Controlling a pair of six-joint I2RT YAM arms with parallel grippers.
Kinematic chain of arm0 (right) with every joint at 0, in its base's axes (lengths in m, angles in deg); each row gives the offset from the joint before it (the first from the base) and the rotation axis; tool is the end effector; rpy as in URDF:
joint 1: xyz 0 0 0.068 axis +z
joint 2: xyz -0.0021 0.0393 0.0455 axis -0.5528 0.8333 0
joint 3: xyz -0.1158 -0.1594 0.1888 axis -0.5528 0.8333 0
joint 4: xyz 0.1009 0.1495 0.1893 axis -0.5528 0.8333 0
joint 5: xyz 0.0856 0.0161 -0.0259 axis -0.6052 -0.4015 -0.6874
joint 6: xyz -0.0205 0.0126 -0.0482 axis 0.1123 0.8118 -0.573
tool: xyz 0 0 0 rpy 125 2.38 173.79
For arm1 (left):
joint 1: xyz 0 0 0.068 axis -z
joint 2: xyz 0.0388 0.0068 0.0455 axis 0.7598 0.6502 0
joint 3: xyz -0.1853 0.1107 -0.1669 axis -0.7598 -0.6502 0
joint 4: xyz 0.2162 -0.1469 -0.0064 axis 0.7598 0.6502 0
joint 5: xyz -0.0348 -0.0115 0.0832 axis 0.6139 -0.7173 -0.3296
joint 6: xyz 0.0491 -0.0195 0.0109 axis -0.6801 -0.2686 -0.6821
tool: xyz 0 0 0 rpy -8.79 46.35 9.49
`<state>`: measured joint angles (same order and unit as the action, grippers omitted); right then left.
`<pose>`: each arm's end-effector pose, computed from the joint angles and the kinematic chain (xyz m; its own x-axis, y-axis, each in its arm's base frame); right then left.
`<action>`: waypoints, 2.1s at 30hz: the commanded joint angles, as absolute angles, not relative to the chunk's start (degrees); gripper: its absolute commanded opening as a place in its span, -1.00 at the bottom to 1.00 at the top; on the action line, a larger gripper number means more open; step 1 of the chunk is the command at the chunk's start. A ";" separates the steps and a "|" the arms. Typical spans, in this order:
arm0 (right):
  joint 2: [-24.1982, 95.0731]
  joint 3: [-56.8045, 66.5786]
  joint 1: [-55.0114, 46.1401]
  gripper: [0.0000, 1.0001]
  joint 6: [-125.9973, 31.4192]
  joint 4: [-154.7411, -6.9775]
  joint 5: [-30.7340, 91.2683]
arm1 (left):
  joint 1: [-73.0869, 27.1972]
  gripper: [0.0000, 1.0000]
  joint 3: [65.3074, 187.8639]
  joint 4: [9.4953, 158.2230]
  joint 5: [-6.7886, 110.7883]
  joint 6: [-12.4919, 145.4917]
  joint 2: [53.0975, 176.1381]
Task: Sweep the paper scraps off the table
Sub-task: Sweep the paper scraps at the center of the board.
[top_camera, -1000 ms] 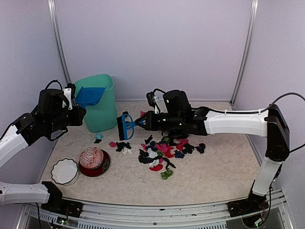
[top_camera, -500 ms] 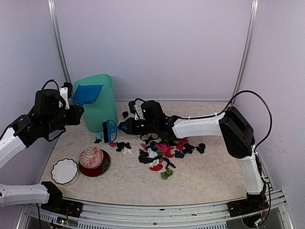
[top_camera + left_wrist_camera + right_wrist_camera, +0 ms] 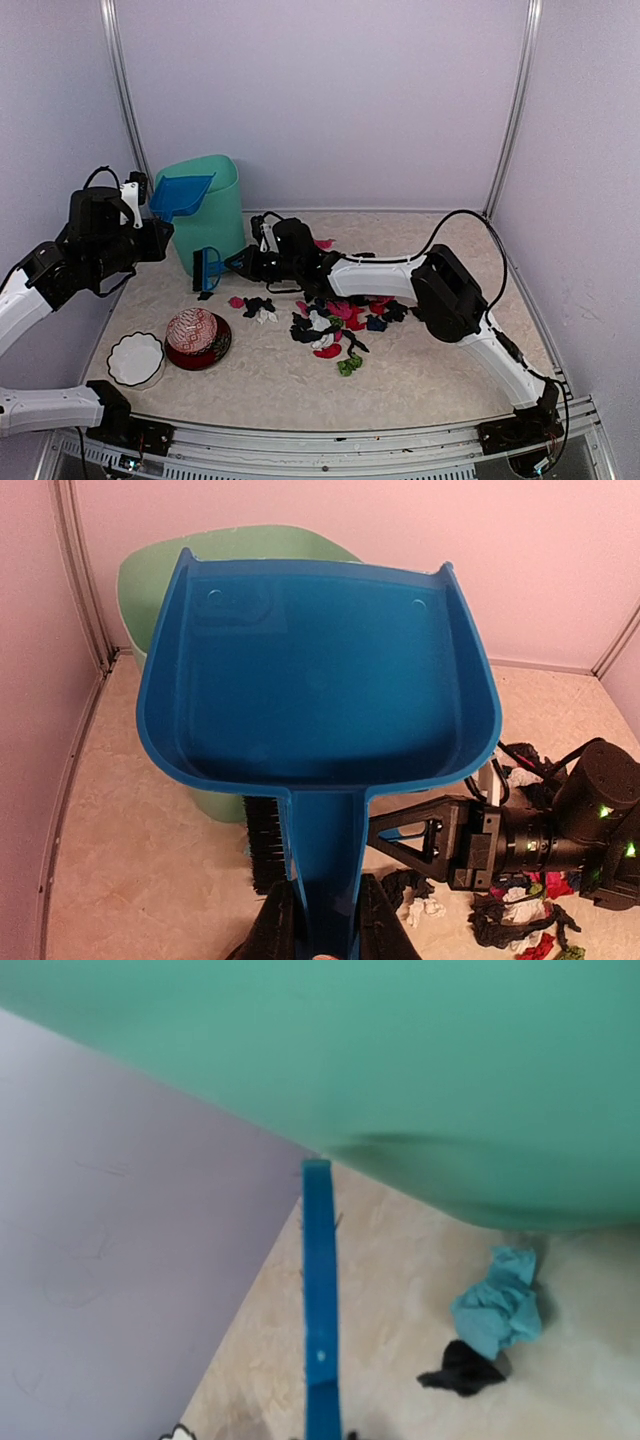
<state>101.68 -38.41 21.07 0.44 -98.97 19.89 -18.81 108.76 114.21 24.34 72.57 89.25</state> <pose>0.3338 0.4892 0.1720 -0.8382 0.1574 -0.5221 -0.4628 0.3010 0.8338 0.1683 -0.0860 0.3504 -0.3993 -0.0959 -0.9118 0.1032 0.9835 -0.1487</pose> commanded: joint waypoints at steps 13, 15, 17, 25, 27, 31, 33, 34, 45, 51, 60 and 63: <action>112.69 -51.81 21.60 -1.00 7.19 -90.50 22.61 | -20.21 -1.00 108.01 111.99 25.98 72.17 88.34; 112.58 -51.62 21.33 -1.00 7.69 -88.93 23.28 | -20.27 -1.00 107.95 112.06 26.17 72.19 88.43; 112.31 -51.23 21.01 -1.00 8.29 -87.83 23.47 | -20.42 -1.00 107.95 111.94 26.41 72.15 88.48; 104.45 -38.27 19.09 -1.00 7.75 -87.51 24.61 | -20.49 -1.00 107.94 111.93 26.51 72.08 88.61; 101.38 -33.53 18.32 -1.00 7.25 -87.90 25.30 | -20.52 -1.00 107.92 111.88 26.42 72.11 88.61; 94.57 -23.09 15.84 -1.00 6.26 -89.61 26.06 | -20.57 -1.00 107.94 111.96 26.48 72.13 88.61; 91.38 -18.36 14.48 -1.00 5.60 -90.16 26.28 | -20.55 -1.00 107.86 111.89 26.49 72.07 88.61; 89.66 -16.09 13.86 -1.00 5.31 -90.39 26.42 | -20.61 -1.00 107.85 111.89 26.44 72.06 88.66; 66.93 7.86 9.59 -1.00 -0.95 -92.38 28.44 | -20.55 -1.00 107.85 112.10 25.91 72.13 88.78; 60.33 9.02 10.01 -1.00 -4.19 -92.89 28.68 | -20.57 -1.00 107.94 112.20 25.57 72.11 88.78; 62.66 -3.66 9.86 -1.00 -25.72 -89.99 39.61 | -20.55 -1.00 107.86 112.29 25.28 72.23 88.52; 65.08 -7.27 9.86 -1.00 -37.19 -92.95 41.42 | -20.59 -1.00 107.85 112.25 25.18 72.21 88.35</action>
